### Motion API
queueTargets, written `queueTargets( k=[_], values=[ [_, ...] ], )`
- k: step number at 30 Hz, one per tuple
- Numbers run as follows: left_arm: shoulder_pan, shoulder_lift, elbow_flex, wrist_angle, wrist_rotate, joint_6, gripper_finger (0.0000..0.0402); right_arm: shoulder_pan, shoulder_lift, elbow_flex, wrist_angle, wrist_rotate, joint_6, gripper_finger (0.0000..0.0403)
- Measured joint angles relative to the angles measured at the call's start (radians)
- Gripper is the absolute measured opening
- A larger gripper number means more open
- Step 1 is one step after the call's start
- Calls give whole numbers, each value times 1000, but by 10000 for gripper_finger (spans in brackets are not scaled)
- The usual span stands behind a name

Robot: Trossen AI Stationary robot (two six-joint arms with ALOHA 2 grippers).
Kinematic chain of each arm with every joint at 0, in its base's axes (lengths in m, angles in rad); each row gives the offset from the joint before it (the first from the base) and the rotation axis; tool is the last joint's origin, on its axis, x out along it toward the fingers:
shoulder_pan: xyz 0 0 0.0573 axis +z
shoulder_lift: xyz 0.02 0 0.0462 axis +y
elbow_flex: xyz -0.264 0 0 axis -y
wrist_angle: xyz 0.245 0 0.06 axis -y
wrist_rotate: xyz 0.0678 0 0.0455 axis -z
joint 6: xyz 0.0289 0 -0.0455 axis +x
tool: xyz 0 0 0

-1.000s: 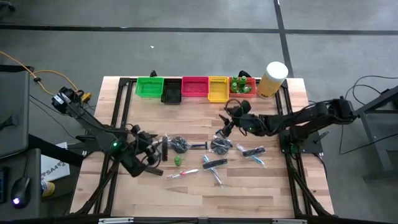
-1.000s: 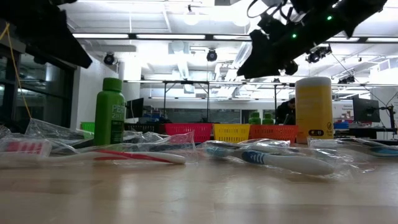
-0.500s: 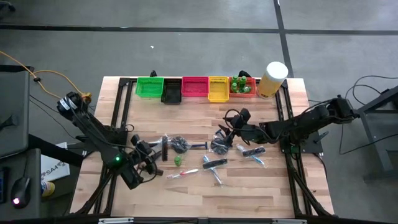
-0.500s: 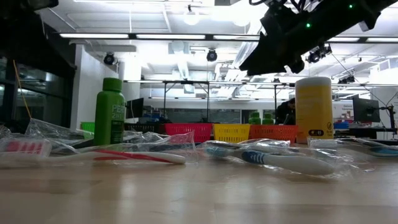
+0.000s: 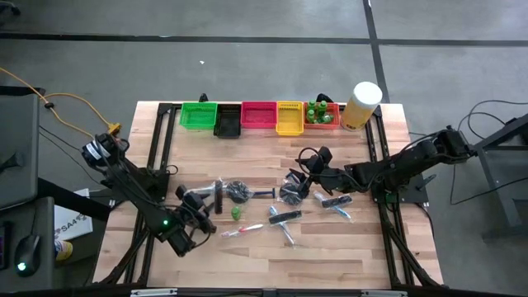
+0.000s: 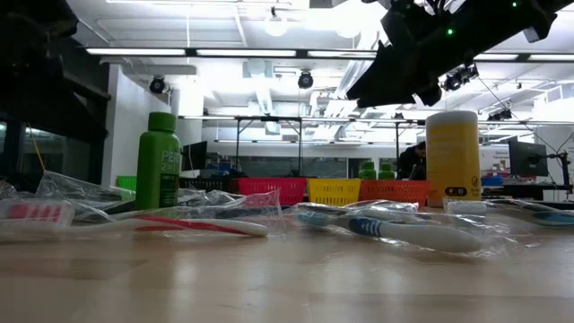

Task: Pick & Place Travel size toiletries
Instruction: Put the green shampoo bottle into the orange basket

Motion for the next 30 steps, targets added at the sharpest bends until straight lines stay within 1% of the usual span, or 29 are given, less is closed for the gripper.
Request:
queueTargets(
  k=[5, 7, 9, 12, 15, 18, 21, 27, 30],
  values=[
    [2, 51, 1, 67, -24, -1, 174, 4, 0, 0, -5, 0, 9, 182],
    [2, 68, 1, 92, -24, 27, 174, 4, 0, 0, -5, 0, 11, 182],
    [-5, 82, 1, 131, -10, 120, 174, 4, 0, 0, -6, 0, 11, 182],
    [-14, 95, 1, 202, 16, 310, 174, 4, 0, 0, -17, 0, 11, 182],
    [-11, 96, 0, 261, 45, 463, 174, 4, 0, 0, -23, 0, 9, 182],
    [-11, 96, 0, 286, 48, 545, 177, 4, 0, 0, -26, -1, 10, 182],
    [-11, 96, 0, 285, 49, 544, 190, 4, 0, 0, -29, -4, 10, 182],
    [-33, 96, 0, 282, 71, 451, 233, 4, 0, 0, -35, -4, 10, 182],
    [-82, 96, 0, 275, 8, 390, 238, 4, 0, 0, -35, -4, 10, 182]
  ],
)
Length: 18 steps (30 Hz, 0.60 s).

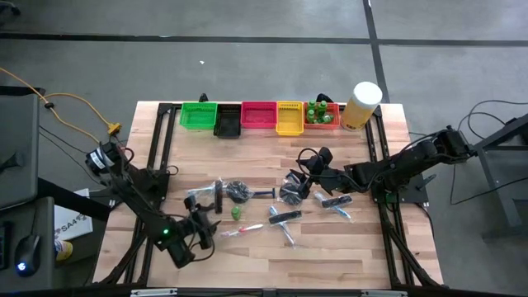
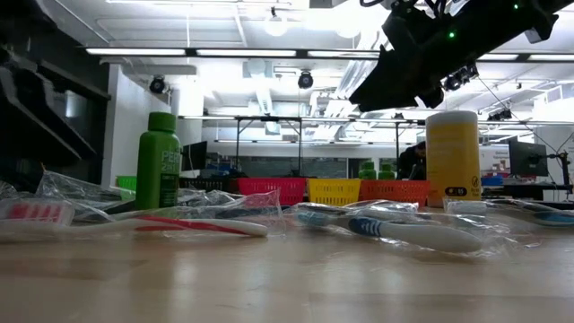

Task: Pick & Place Travel size toiletries
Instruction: Put the green shampoo bottle into the orange basket

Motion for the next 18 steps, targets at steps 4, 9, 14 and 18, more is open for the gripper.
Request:
queueTargets(
  k=[4, 9, 14, 18],
  values=[
    [-71, 0, 0, -8, -112, -64, 239, 0, 0, 0, 0, 0, 0, 182],
    [-99, 0, 0, -2, -155, -111, 239, 0, 0, 0, 1, 0, 0, 182],
    [-98, 10, 0, 42, -161, -110, 239, 0, 0, 0, 2, 0, 0, 182],
    [-99, 50, -1, 67, -173, -115, 239, 0, 0, 0, 1, 0, 0, 182]
  ],
)
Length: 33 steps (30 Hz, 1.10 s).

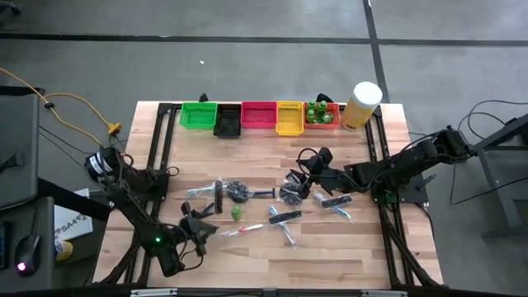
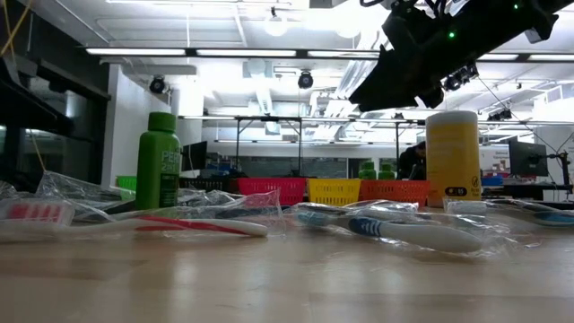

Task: Pick & Place Travel size toiletries
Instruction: Put the green shampoo bottle into the orange basket

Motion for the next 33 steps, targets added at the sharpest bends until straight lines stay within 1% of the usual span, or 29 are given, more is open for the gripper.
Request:
queueTargets(
  k=[7, 16, 23, 28, 33],
  values=[
    [24, 79, 0, 48, -11, -34, 239, 0, 0, 0, -2, 0, -7, 182],
    [21, 87, 0, 86, -36, -48, 239, 0, 0, 0, 1, 0, -9, 182],
    [22, 87, 1, 128, -47, 4, 239, 0, 0, 0, 2, 0, -9, 182],
    [56, 87, 1, 162, -51, 21, 239, 0, 0, 0, 2, 0, -15, 182],
    [107, 87, 1, 257, -38, 119, 239, 0, 0, 0, 10, 0, -17, 182]
  ],
)
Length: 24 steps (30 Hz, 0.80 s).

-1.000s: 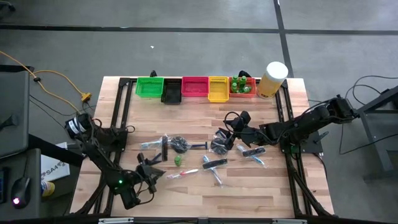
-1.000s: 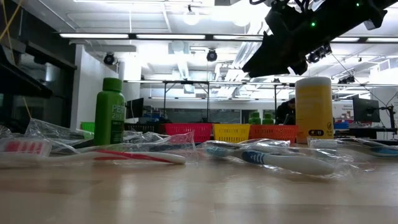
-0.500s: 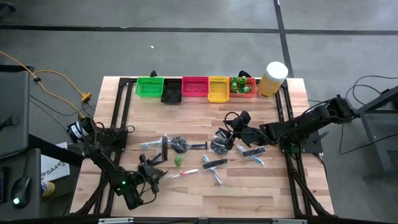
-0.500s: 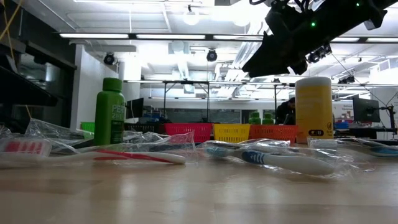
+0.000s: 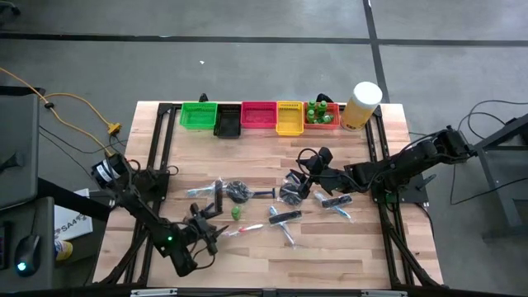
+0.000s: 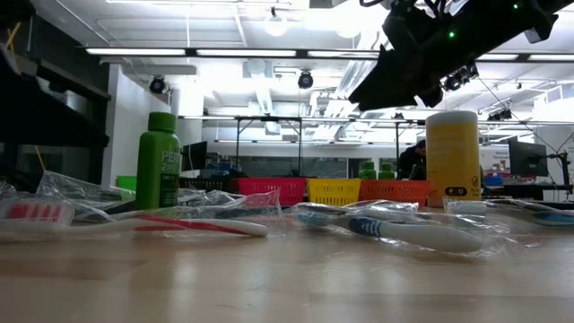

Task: Pick & Place Travel size toiletries
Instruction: Put the green shampoo bottle into the orange basket

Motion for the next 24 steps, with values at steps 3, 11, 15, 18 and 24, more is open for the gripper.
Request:
queueTargets(
  k=[3, 11, 15, 18, 24],
  values=[
    [36, 0, 0, 37, 45, 55, 239, 0, 0, 0, 0, 0, -1, 182],
    [65, 0, 0, 85, 88, 87, 239, 0, 0, 0, 0, 0, -8, 182],
    [64, 9, 0, 104, 86, 51, 239, 0, 0, 0, 0, 0, -8, 182],
    [65, 68, 0, 178, 66, 49, 239, 0, 0, 0, 0, 0, -13, 182],
    [64, 170, 22, 249, -34, 28, 239, 0, 0, 0, 1, 3, -27, 182]
  ],
)
